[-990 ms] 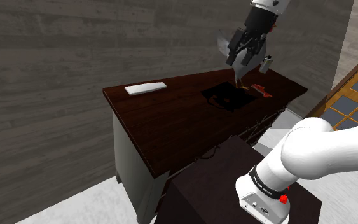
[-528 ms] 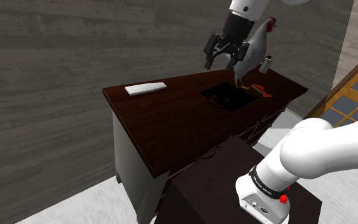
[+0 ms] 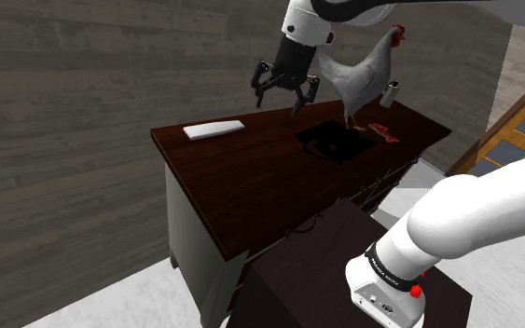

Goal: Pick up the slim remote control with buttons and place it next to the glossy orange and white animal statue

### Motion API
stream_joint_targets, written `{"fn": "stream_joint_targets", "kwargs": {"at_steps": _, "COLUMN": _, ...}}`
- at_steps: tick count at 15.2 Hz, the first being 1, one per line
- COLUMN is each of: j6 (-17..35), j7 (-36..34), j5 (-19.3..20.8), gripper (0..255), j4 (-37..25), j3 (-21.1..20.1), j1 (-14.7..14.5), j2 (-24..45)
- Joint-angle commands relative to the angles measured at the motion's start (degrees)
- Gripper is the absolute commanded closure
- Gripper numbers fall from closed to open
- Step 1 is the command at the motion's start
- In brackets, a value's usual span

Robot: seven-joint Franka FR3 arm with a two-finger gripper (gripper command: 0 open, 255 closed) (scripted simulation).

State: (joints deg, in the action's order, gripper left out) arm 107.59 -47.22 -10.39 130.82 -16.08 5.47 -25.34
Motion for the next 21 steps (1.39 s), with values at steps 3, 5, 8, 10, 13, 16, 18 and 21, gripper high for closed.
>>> {"fn": "stream_joint_targets", "kwargs": {"at_steps": 3, "j6": 5.02, "j7": -13.07, "j5": 1.50, "gripper": 0, "j4": -3.75, "j3": -4.32, "j1": 2.37, "j2": 8.72}}
{"fn": "stream_joint_targets", "kwargs": {"at_steps": 5, "j6": 6.94, "j7": -19.56, "j5": 3.12, "gripper": 0, "j4": -6.34, "j3": -5.96, "j1": 3.41, "j2": 13.45}}
{"fn": "stream_joint_targets", "kwargs": {"at_steps": 8, "j6": 9.18, "j7": -29.35, "j5": 6.34, "gripper": 0, "j4": -10.74, "j3": -7.65, "j1": 4.54, "j2": 20.73}}
{"fn": "stream_joint_targets", "kwargs": {"at_steps": 10, "j6": 10.23, "j7": -35.76, "j5": 8.79, "gripper": 0, "j4": -13.98, "j3": -8.05, "j1": 4.80, "j2": 25.63}}
{"fn": "stream_joint_targets", "kwargs": {"at_steps": 13, "j6": 11.14, "j7": -44.89, "j5": 12.40, "gripper": 0, "j4": -19.24, "j3": -7.61, "j1": 4.48, "j2": 32.80}}
{"fn": "stream_joint_targets", "kwargs": {"at_steps": 16, "j6": 11.38, "j7": -53.12, "j5": 15.40, "gripper": 0, "j4": -24.87, "j3": -6.18, "j1": 3.61, "j2": 39.62}}
{"fn": "stream_joint_targets", "kwargs": {"at_steps": 18, "j6": 11.27, "j7": -58.06, "j5": 16.89, "gripper": 0, "j4": -28.78, "j3": -4.81, "j1": 2.84, "j2": 43.93}}
{"fn": "stream_joint_targets", "kwargs": {"at_steps": 21, "j6": 10.95, "j7": -63.14, "j5": 18.06, "gripper": 0, "j4": -33.30, "j3": -3.04, "j1": 1.95, "j2": 48.58}}
